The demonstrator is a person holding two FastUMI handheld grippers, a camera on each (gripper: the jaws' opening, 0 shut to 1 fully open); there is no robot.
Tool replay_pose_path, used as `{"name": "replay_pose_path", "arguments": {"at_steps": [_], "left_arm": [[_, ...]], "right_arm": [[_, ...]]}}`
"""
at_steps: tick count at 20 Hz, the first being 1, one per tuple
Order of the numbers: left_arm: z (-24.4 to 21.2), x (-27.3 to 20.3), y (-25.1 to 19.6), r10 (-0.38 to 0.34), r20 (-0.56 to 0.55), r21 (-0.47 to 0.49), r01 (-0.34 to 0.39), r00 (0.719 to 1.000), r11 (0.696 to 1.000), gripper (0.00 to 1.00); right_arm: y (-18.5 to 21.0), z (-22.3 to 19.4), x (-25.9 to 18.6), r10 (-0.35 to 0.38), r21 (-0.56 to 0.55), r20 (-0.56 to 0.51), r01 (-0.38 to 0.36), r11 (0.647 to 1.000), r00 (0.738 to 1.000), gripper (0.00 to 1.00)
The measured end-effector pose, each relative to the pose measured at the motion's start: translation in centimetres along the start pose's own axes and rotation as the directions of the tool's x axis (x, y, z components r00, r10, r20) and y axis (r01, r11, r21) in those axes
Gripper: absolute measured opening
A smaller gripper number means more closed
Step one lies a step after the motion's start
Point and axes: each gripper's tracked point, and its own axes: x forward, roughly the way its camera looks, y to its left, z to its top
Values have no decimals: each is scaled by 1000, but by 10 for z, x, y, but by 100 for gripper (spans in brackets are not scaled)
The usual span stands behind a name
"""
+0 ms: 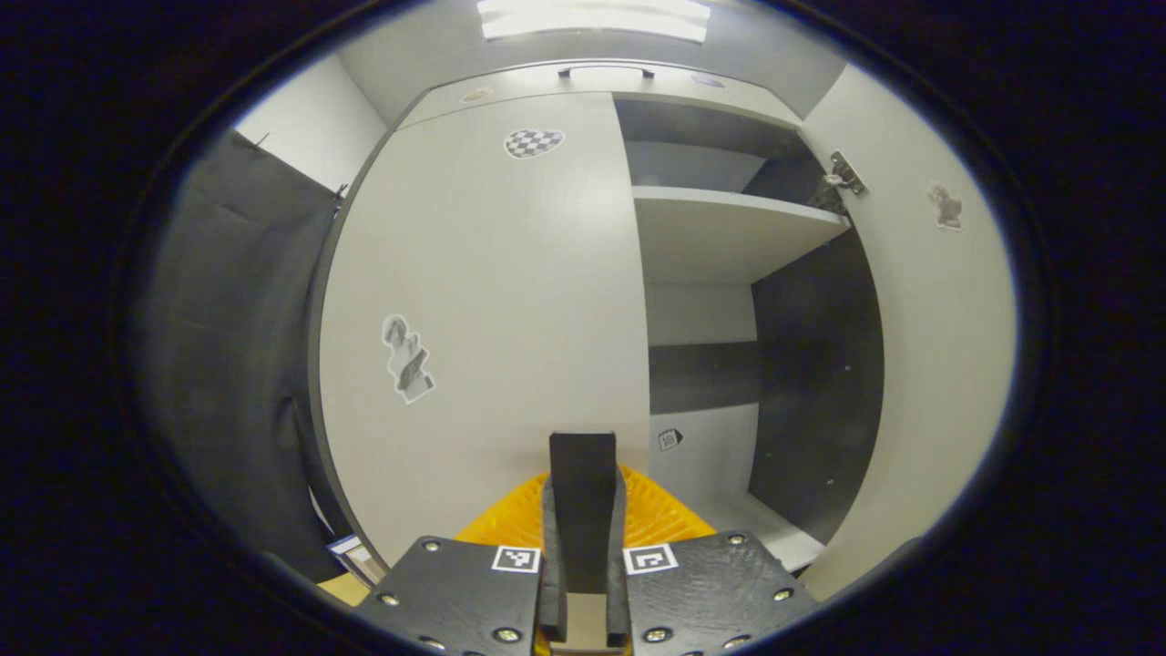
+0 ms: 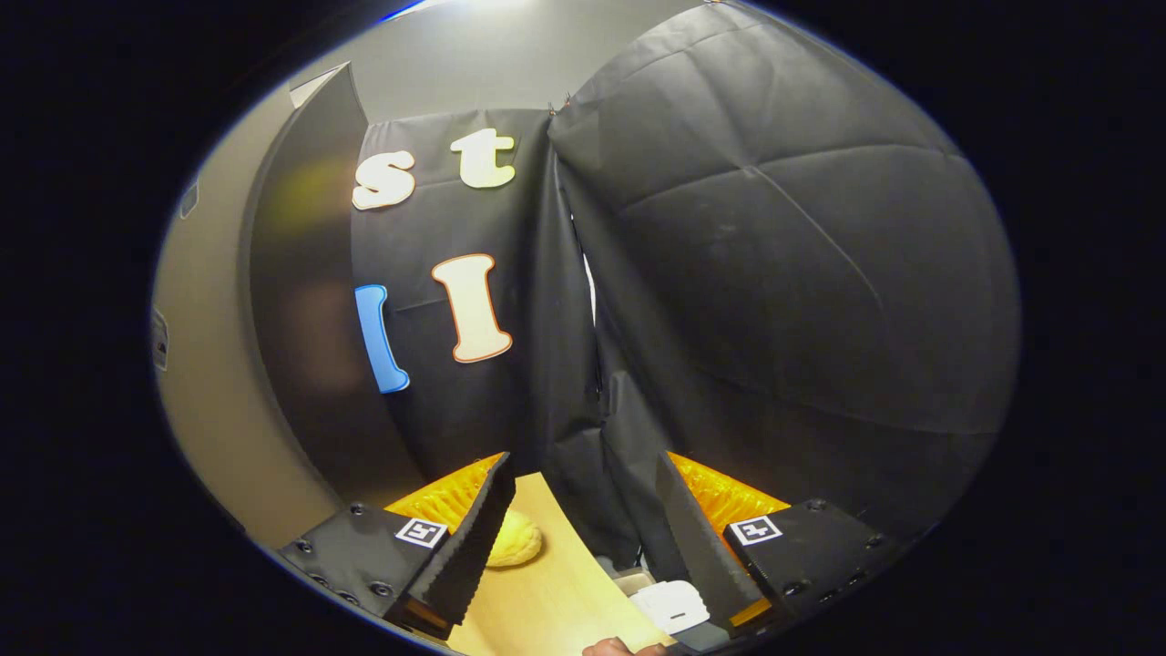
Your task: Open the right door of the double-door shoe cabinet with the right hand, and open the left door with the left hand.
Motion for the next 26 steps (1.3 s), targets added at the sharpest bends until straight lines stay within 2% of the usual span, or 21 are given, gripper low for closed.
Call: {"name": "replay_pose_path", "arguments": {"at_steps": [2,3,4,5,6,12,13,14,15,16,20,25,26], "left_arm": [[-1,-2,1,-27,19,-6,27,999,1000,6],[1,-3,1,-37,23,-3,37,999,999,6],[0,-3,0,-42,25,-13,42,999,999,6],[0,-4,1,-47,28,-22,48,999,999,7],[0,-5,1,-53,29,-25,54,998,998,6],[-2,-11,4,-107,17,-43,108,994,993,6],[-2,-14,4,-119,17,-44,120,993,992,6],[-4,-16,4,-135,15,-37,135,991,990,6],[-4,-18,5,-151,13,-33,151,988,988,6],[-5,-22,6,-165,10,-38,165,986,985,6],[-7,-42,10,-221,-2,-66,221,975,973,6],[-6,-67,26,-249,2,-99,248,969,964,7],[-6,-72,29,-255,0,-117,253,967,960,6]], "right_arm": [[1,2,-9,-1,-12,7,1,1000,1000,92],[2,1,-14,-3,-18,10,3,1000,1000,96],[3,2,-20,-4,-22,14,4,1000,1000,92],[3,4,-25,-7,-22,17,7,1000,1000,96],[4,4,-31,-9,-21,17,10,1000,1000,92],[7,-1,-70,-42,-14,10,42,999,999,92],[8,-1,-77,-45,-11,10,45,999,999,97],[11,-1,-85,-48,-8,11,48,999,999,92],[13,-2,-92,-50,-6,13,50,999,999,96],[16,-1,-100,-52,-5,13,52,999,999,92],[28,-2,-136,-59,-30,31,60,998,998,92],[47,-13,-171,-50,-51,56,53,997,997,92],[50,-16,-176,-42,-50,51,45,998,998,100]]}}
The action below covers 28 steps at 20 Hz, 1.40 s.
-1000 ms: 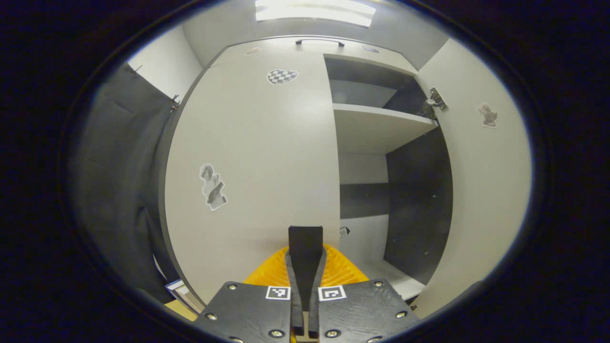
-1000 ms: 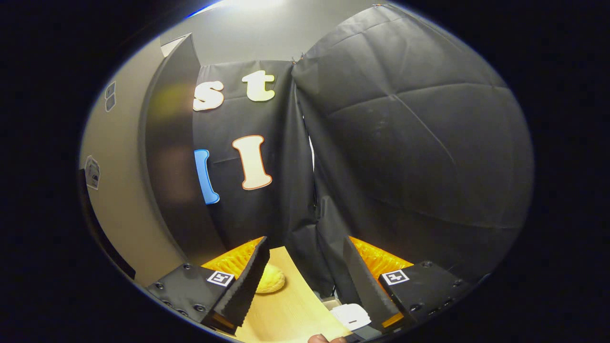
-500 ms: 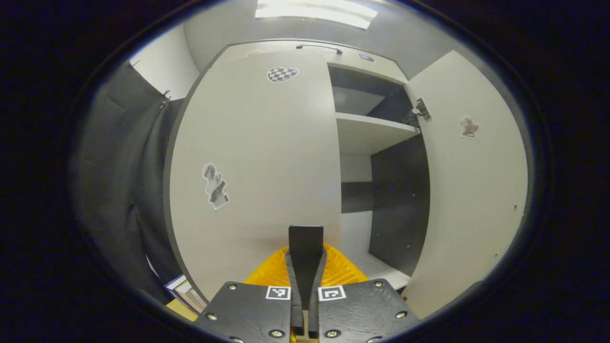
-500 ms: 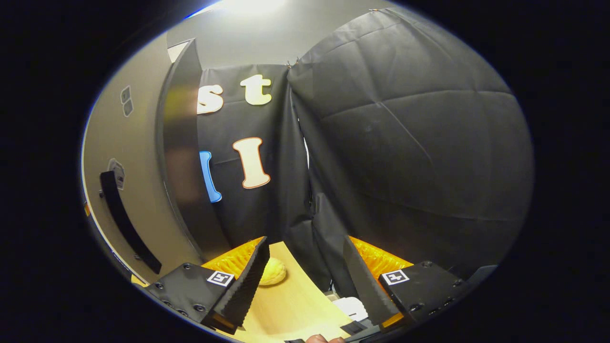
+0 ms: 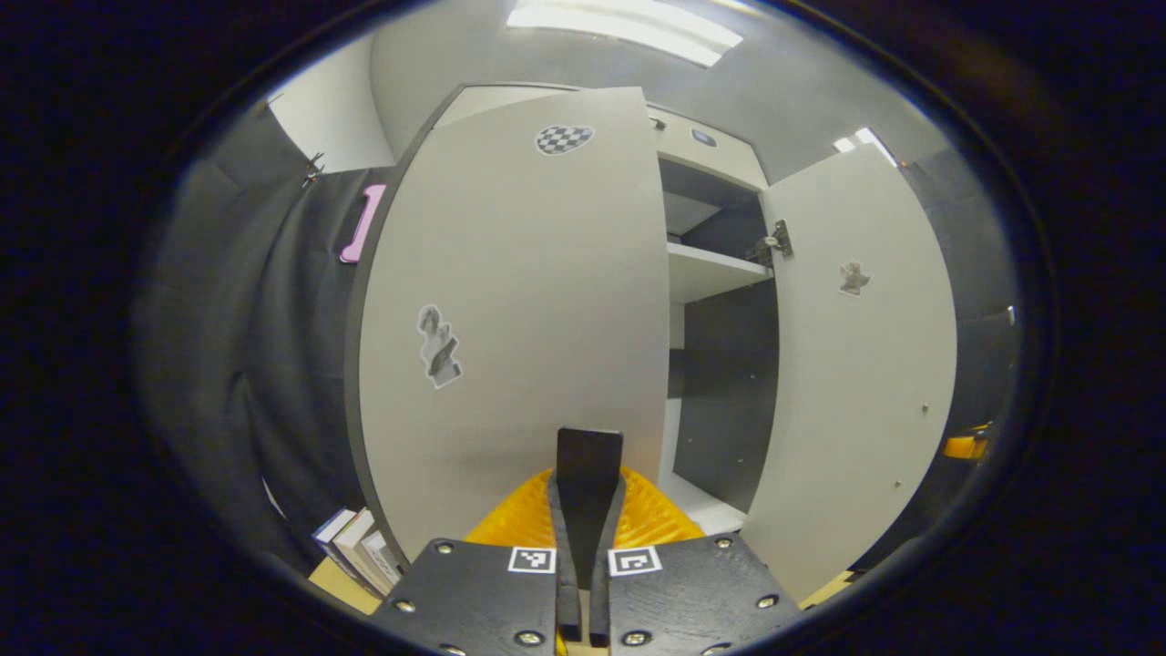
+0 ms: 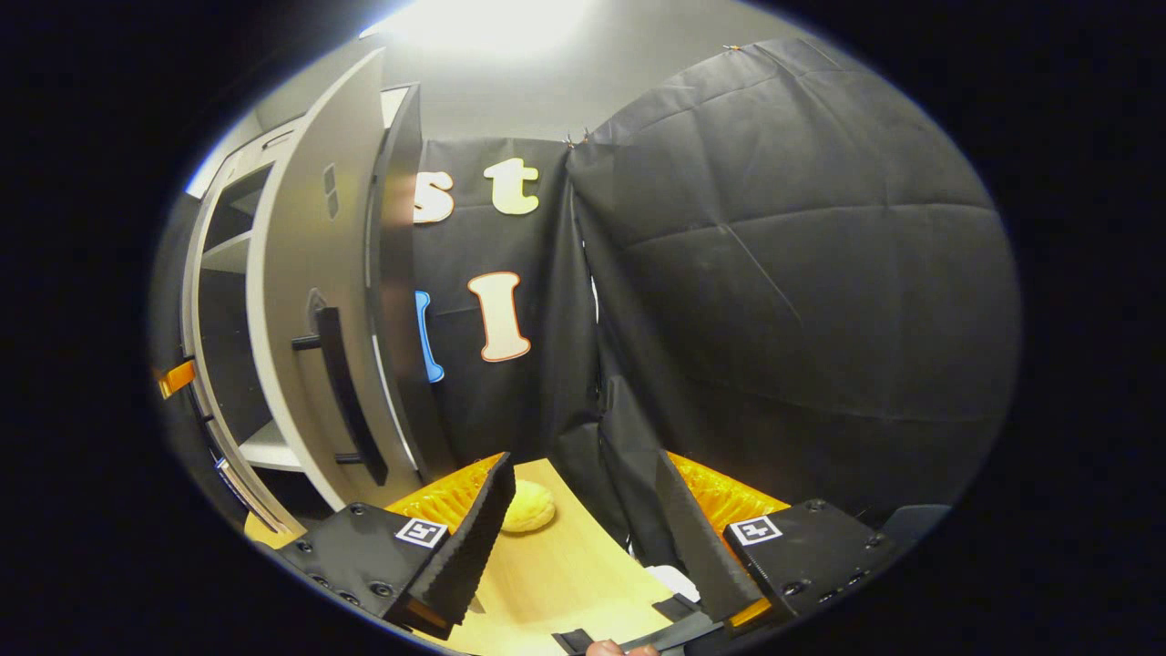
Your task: Open the right door of the double-door shoe cabinet with the right hand, and open the left door with the left hand.
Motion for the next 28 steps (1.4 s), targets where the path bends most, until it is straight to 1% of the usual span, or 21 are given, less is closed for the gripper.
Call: {"name": "replay_pose_path", "arguments": {"at_steps": [2,5,9,15,18,21,22,23,26,28], "left_arm": [[1,-12,4,-2,3,-8,2,1000,1000,6],[4,-18,8,12,0,-1,-12,1000,1000,6],[4,-40,19,18,7,-15,-18,1000,1000,6],[8,-69,42,58,22,-13,-58,998,998,6],[9,-80,51,78,29,-6,-77,997,997,6],[8,-86,58,99,27,6,-99,995,995,5],[9,-88,60,105,27,9,-105,994,994,5],[8,-91,63,112,28,8,-113,993,994,5],[8,-98,73,141,31,11,-142,990,990,5],[10,-103,79,158,37,18,-159,987,987,5]], "right_arm": [[7,-2,-10,13,-6,-2,-13,1000,1000,92],[4,-2,-21,4,-22,6,-4,1000,1000,92],[2,-4,-36,4,10,7,-4,1000,1000,92],[12,-7,-39,32,11,-5,-32,999,999,92],[17,-12,-39,51,-12,-13,-51,999,999,92],[15,-12,-40,53,-19,-14,-53,998,999,92],[15,-12,-41,53,-9,-14,-53,999,998,96],[13,-12,-41,53,1,-14,-53,999,999,92],[4,-15,-42,38,14,-20,-37,999,999,92],[-2,-16,-43,27,19,-23,-26,999,999,100]]}}
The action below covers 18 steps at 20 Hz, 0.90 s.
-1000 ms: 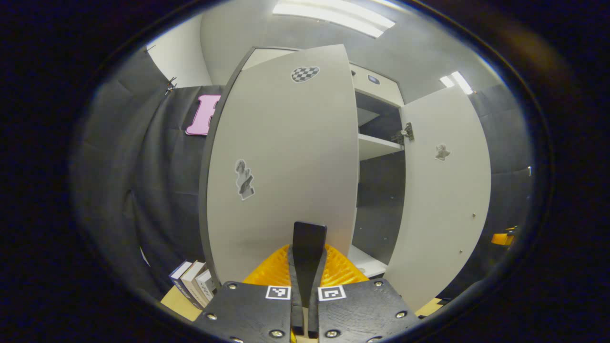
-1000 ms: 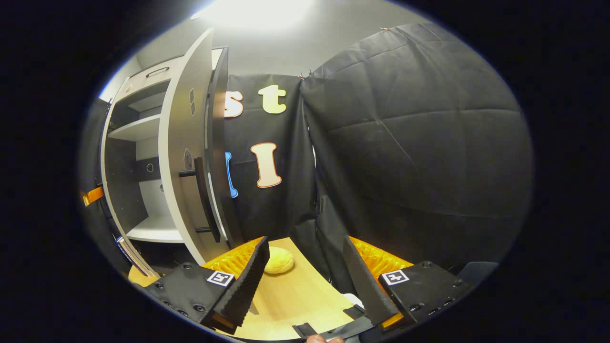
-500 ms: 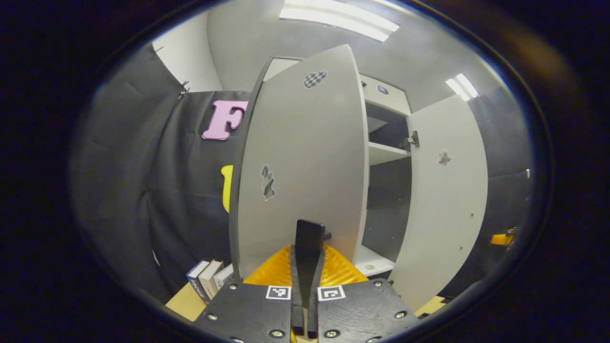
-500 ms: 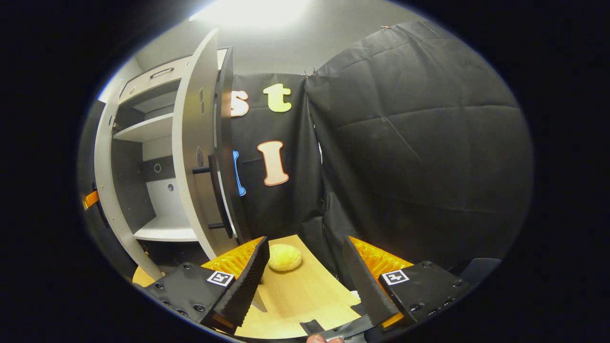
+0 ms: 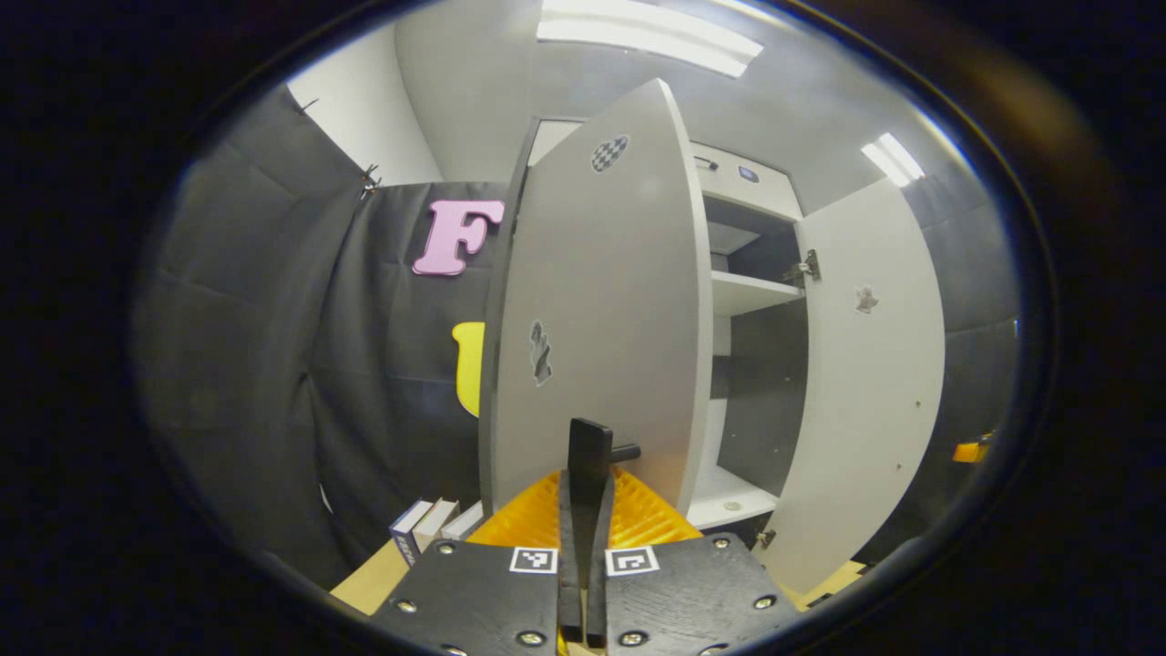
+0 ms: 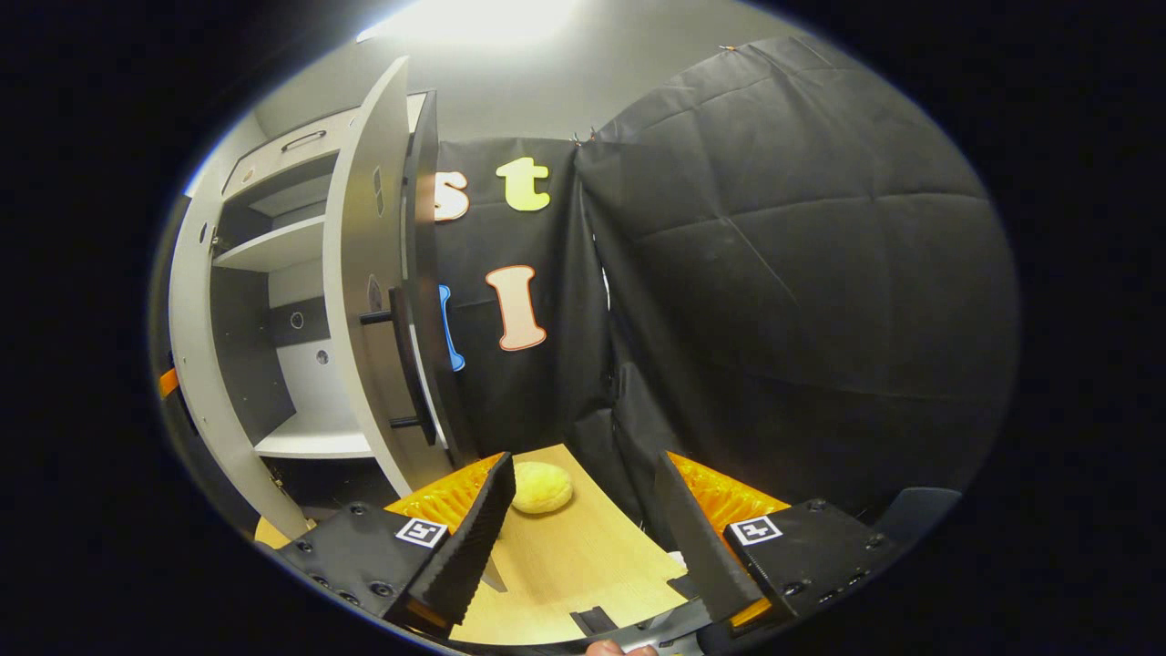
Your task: Open the right door of the double-door shoe cabinet with the right hand, and open the left door with the left hand.
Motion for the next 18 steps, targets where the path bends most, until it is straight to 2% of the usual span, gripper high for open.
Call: {"name": "replay_pose_path", "arguments": {"at_steps": [3,4,6,7,8,9,10,14,16,17,18], "left_arm": [[0,-5,8,2,9,-18,-2,1000,1000,4],[0,-6,10,-2,9,-24,3,1000,1000,4],[2,-9,15,-9,17,-23,9,1000,1000,4],[2,-10,19,-9,21,-20,9,1000,1000,4],[2,-11,23,-5,22,-17,6,1000,1000,4],[0,-11,26,-1,19,-15,2,1000,1000,4],[1,-13,31,4,18,-14,-4,1000,1000,4],[-4,-18,58,43,-2,-46,-43,999,998,4],[-3,-18,78,79,1,-82,-78,997,994,0],[-3,-17,90,103,1,-87,-103,995,991,1],[-3,-19,103,131,0,-81,-130,991,988,1]], "right_arm": [[-5,-4,-2,-9,18,-5,9,1000,1000,100],[-5,-5,-3,-8,23,-8,9,1000,1000,92],[-5,-4,-4,-5,28,-13,6,1000,1000,92],[-5,-3,-5,-4,27,-13,5,1000,1000,96],[-5,-2,-7,-6,24,-10,6,1000,1000,96],[-6,0,-8,-7,21,-5,7,1000,1000,92],[-6,2,-8,-7,17,-3,7,1000,1000,97],[-1,8,-8,0,14,11,0,1000,1000,96],[2,7,-8,4,12,23,-4,1000,1000,96],[5,4,-6,8,10,16,-8,1000,1000,92],[10,0,-6,18,10,6,-18,1000,1000,92]]}}
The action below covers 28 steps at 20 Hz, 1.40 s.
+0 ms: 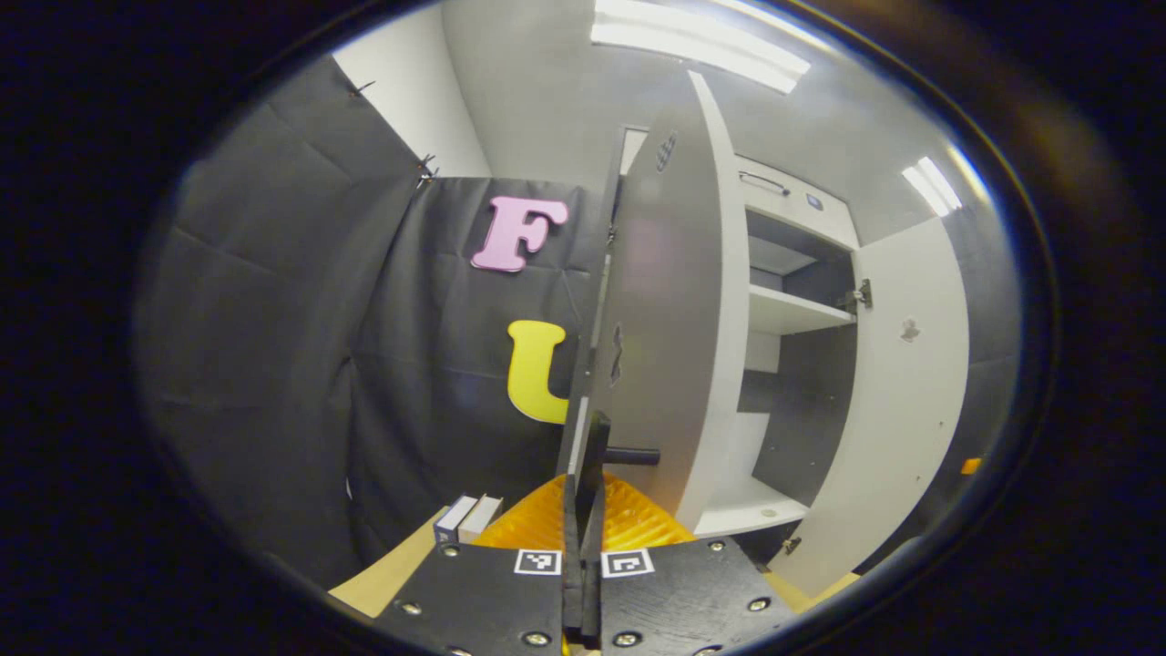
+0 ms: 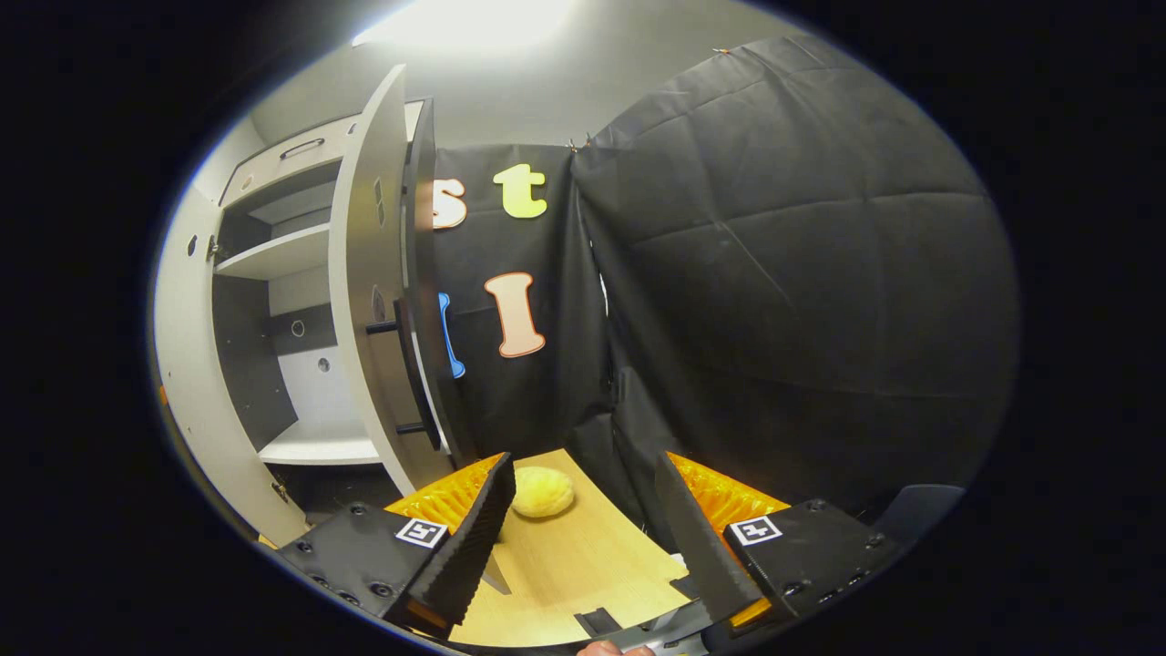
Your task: Open the right door of the double-door shoe cabinet with the right hand, and open the left door with the left hand.
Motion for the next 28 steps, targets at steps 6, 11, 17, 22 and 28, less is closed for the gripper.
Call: {"name": "replay_pose_path", "arguments": {"at_steps": [6,11,17,22,28], "left_arm": [[7,1,19,-47,-11,20,47,999,999,0],[8,-2,20,-57,2,-44,57,998,997,1],[14,-36,23,-52,-5,-84,52,999,995,0],[49,-77,34,-9,68,-109,16,998,994,2],[69,-121,7,-12,118,108,0,993,994,43]], "right_arm": [[23,4,5,44,-2,12,-44,999,999,96],[53,9,1,105,-15,72,-104,994,992,96],[84,8,-2,182,-38,70,-179,983,981,92],[113,11,-5,241,-2,62,-242,970,968,96],[150,29,-12,326,-29,94,-325,945,941,96]]}}
